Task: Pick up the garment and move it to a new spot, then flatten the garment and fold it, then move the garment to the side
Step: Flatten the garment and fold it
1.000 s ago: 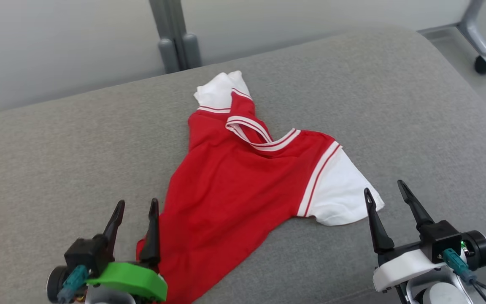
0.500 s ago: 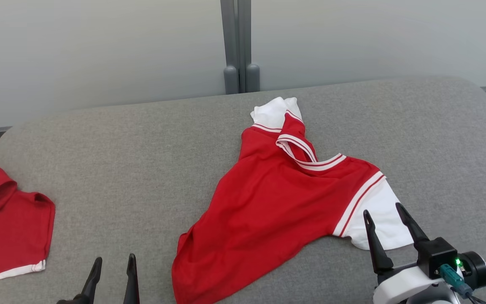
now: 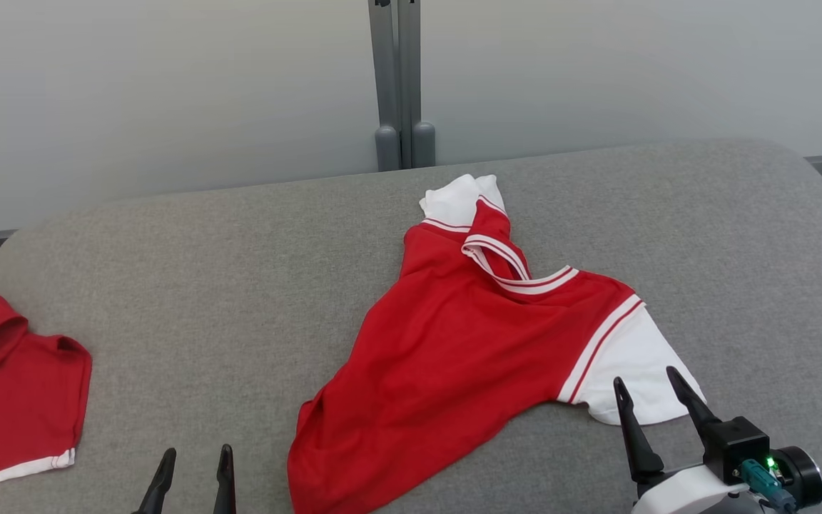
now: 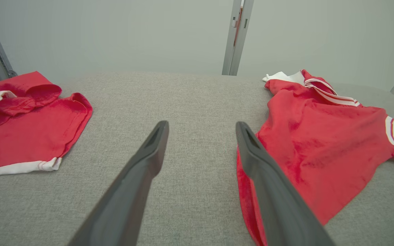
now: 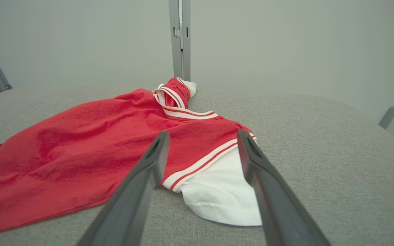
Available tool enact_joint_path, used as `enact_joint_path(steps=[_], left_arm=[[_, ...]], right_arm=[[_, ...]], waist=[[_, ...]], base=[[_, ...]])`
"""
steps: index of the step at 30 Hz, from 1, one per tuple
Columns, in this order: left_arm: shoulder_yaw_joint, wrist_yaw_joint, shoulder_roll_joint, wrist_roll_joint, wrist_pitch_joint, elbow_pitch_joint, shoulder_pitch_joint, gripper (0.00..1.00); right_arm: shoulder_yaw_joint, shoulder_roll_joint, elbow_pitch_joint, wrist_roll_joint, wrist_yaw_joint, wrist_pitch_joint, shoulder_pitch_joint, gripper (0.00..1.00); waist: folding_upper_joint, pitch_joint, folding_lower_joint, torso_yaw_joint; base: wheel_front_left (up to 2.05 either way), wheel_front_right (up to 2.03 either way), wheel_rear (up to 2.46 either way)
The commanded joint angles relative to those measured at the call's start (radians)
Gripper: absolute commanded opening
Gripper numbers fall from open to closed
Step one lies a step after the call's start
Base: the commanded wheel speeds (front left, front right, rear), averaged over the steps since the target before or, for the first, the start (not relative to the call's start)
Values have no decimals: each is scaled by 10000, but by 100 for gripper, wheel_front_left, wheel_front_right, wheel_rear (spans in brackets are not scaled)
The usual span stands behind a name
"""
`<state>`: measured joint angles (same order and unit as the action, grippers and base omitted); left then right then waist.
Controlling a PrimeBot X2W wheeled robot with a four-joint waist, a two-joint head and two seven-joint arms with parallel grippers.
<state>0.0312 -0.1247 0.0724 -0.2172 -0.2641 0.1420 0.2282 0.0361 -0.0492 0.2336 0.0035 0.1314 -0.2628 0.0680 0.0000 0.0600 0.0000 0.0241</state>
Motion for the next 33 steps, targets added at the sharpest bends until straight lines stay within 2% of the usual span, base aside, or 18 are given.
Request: enact_joint_path(steps=[1, 19, 23, 26, 29, 33], left_arm=[[-78, -45, -48, 86, -2, 35, -104, 100], [347, -72, 98, -96, -3, 286, -324, 100], [579, -63, 142, -201, 141, 479, -196, 100], [752, 89, 165, -291, 1290, 167, -79, 100], [1036, 131, 199, -647, 3320, -608, 312, 100], [1383, 183, 210, -1048, 5306, -1912, 786, 100]], right_arm=[[3, -22, 30, 55, -15, -30, -1, 100], [-19, -23, -89, 41, -15, -30, -345, 100], [-393, -25, -191, -240, -15, -29, -597, 100], [-586, -221, 342, -504, -18, 214, -972, 100], [-455, -609, 800, -512, -16, 1374, -1592, 100], [-134, -1262, 1390, -239, -16, 3285, -2050, 100]], waist=[[0, -15, 0, 82], [0, -251, 0, 363], [0, -278, 0, 435], [0, -307, 0, 484], [0, -387, 0, 530], [0, -540, 0, 567]], base=[[0, 0, 0], [0, 0, 0], [0, 0, 0], [0, 0, 0], [0, 0, 0], [0, 0, 0]])
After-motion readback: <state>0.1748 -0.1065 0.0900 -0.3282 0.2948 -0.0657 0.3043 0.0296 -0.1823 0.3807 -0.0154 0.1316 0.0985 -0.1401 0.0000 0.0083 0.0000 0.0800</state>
